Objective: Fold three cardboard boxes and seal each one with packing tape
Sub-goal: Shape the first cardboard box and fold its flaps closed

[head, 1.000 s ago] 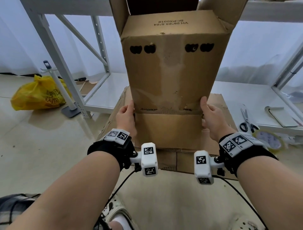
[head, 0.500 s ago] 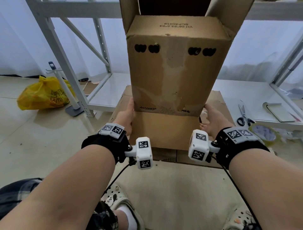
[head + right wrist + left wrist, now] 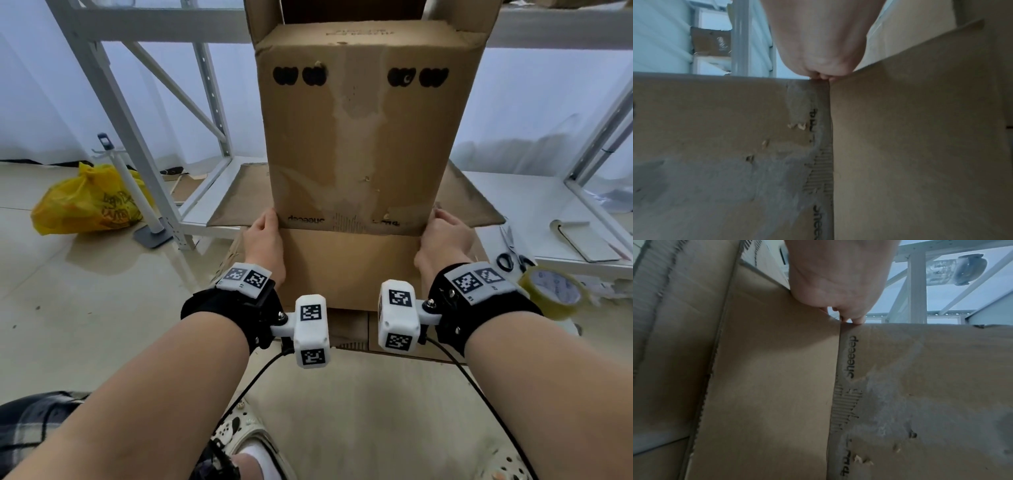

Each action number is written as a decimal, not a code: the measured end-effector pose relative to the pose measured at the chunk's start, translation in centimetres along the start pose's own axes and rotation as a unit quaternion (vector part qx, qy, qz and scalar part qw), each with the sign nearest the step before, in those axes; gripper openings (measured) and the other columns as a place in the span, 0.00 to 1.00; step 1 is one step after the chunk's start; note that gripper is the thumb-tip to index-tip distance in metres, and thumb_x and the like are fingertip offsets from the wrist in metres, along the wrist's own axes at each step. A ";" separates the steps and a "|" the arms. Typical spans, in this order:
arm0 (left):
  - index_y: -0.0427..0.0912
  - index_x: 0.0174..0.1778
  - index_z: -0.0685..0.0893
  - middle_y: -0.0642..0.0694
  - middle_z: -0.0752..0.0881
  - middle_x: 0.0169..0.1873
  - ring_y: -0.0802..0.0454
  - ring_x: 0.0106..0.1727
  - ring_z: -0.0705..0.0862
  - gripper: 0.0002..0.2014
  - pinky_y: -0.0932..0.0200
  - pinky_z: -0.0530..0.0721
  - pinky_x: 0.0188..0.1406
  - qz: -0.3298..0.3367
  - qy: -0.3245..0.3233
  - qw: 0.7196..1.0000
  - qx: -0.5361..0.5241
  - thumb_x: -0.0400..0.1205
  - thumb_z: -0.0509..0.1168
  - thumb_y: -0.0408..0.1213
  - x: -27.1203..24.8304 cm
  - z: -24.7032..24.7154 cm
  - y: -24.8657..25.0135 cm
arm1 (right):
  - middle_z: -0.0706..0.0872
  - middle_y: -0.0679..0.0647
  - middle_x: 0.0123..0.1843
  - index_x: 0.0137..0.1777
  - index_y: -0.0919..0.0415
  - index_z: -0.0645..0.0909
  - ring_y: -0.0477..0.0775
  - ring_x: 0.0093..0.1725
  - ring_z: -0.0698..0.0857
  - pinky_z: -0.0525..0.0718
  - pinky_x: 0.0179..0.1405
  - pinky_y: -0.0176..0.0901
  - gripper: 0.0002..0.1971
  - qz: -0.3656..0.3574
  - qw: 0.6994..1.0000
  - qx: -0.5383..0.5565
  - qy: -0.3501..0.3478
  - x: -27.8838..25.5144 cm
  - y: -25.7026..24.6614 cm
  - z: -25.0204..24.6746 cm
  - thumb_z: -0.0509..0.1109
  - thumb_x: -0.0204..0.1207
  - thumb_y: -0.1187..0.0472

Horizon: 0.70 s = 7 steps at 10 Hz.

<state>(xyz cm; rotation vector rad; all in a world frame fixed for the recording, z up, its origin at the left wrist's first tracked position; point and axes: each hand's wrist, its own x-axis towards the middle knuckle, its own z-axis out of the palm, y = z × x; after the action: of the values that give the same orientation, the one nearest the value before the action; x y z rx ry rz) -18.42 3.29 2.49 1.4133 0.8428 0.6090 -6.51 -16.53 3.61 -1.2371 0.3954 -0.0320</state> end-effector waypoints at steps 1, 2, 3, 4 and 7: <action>0.51 0.36 0.84 0.44 0.78 0.39 0.48 0.42 0.74 0.17 0.60 0.74 0.37 0.019 0.023 1.000 -0.007 0.86 0.57 0.51 0.3 0.0 1.0 | 0.87 0.53 0.61 0.67 0.60 0.83 0.52 0.59 0.85 0.85 0.60 0.42 0.24 -0.025 1.000 0.019 0.002 -2.1 -1.2 1.8 0.55 0.77 0.76; 0.54 0.42 0.89 0.35 0.79 0.61 0.42 0.55 0.81 0.17 0.51 0.78 0.63 0.041 0.030 0.998 -0.023 0.85 0.57 0.53 0.3 -0.6 1.5 | 0.85 0.51 0.61 0.63 0.57 0.85 0.52 0.59 0.84 0.85 0.61 0.45 0.27 -0.058 0.998 -0.004 -0.008 -2.7 -1.7 2.3 0.54 0.74 0.77; 0.45 0.56 0.88 0.29 0.74 0.69 0.38 0.68 0.77 0.20 0.46 0.73 0.71 0.047 0.042 0.998 -0.011 0.85 0.55 0.53 -0.5 -2.3 2.1 | 0.81 0.50 0.64 0.63 0.55 0.86 0.51 0.62 0.81 0.81 0.67 0.46 0.27 -0.087 0.995 -0.033 -0.035 -4.0 -1.9 3.0 0.54 0.73 0.76; 0.42 0.62 0.85 0.33 0.78 0.64 0.39 0.66 0.77 0.22 0.48 0.74 0.69 0.048 0.079 0.996 -0.009 0.86 0.55 0.53 -0.9 -5.2 3.7 | 0.81 0.51 0.65 0.64 0.56 0.85 0.51 0.64 0.80 0.79 0.70 0.45 0.26 -0.104 0.991 -0.018 -0.076 -6.5 -2.1 4.8 0.55 0.75 0.76; 0.36 0.68 0.79 0.27 0.78 0.64 0.30 0.67 0.76 0.25 0.38 0.73 0.70 0.086 0.168 0.982 -0.006 0.85 0.56 0.52 0.7 -12.4 5.0 | 0.85 0.52 0.66 0.70 0.56 0.82 0.54 0.65 0.82 0.82 0.67 0.49 0.31 -0.071 0.966 -0.057 -0.243 -8.0 -0.9 10.9 0.52 0.71 0.75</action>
<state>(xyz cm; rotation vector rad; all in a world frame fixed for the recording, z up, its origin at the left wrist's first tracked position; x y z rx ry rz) -27.38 11.61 7.84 1.4013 0.9842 1.0046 -10.42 -4.98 9.55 -1.3366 -0.1213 0.1721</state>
